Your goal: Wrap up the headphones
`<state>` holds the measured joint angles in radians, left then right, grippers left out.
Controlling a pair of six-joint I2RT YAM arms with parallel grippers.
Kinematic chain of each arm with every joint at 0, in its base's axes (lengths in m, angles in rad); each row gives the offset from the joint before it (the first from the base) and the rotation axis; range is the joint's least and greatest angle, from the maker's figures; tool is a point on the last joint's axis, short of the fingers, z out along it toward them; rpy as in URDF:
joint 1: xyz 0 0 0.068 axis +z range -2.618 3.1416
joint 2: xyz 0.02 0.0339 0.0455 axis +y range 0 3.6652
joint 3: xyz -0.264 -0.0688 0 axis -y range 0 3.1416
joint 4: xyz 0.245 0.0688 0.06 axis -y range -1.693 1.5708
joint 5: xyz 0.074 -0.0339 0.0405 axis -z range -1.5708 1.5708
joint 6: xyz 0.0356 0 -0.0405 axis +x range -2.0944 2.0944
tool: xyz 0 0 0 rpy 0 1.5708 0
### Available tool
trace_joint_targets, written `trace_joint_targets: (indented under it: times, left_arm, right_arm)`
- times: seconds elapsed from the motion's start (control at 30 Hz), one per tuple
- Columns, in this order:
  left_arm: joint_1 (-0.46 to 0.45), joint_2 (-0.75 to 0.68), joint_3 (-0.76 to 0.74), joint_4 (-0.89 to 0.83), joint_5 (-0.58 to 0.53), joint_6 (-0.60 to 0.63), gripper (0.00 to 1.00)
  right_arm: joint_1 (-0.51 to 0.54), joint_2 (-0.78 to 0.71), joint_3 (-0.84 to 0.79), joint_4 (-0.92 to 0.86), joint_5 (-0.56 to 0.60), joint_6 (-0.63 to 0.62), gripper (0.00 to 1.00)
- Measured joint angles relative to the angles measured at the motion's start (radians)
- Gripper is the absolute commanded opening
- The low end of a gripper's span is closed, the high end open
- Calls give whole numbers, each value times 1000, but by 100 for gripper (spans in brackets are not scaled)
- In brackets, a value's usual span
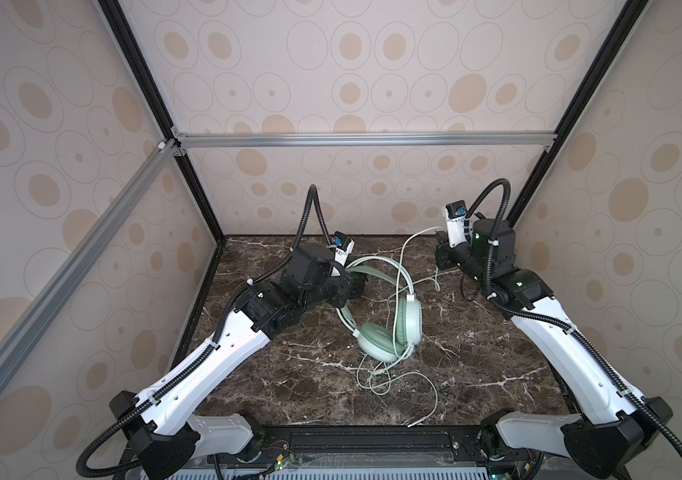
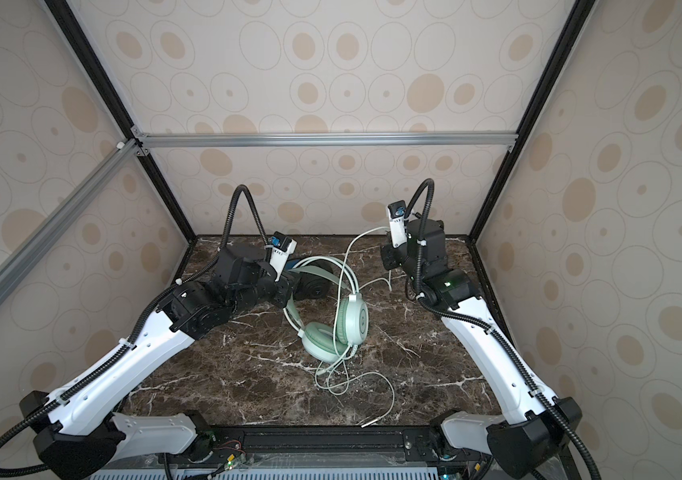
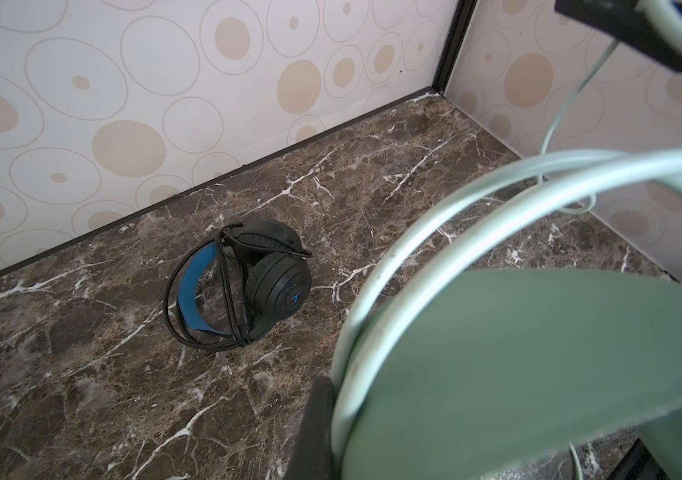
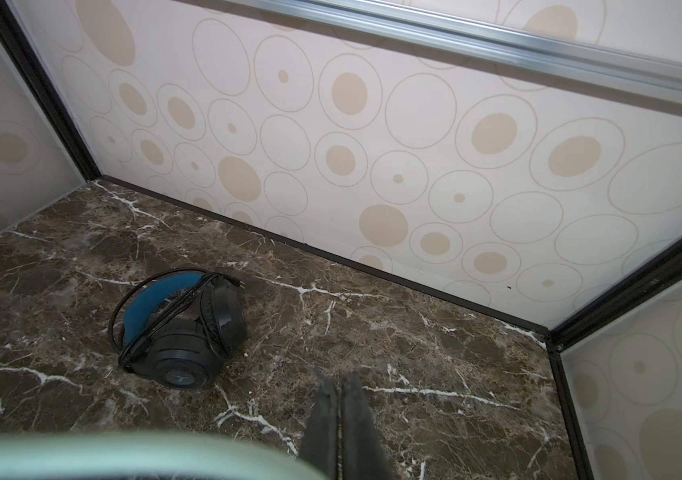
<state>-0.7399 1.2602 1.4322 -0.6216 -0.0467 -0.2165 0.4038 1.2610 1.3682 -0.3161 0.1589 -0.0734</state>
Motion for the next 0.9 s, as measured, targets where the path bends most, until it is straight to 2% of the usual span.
trace_joint_targets:
  times: [0.43,0.8,0.9]
  left_arm:
    - [12,-31,18,95,0,-122,0]
    - [12,-6,87,190,-15,-259,0]
    - [14,22,131,216,-18,-284,0]
  right_arm:
    - [-44,-19,-140,133,27,191,0]
    - [-41,-5,-186,202,-50,261,0]
    - [-35,-3,-202,233,-84,268,4]
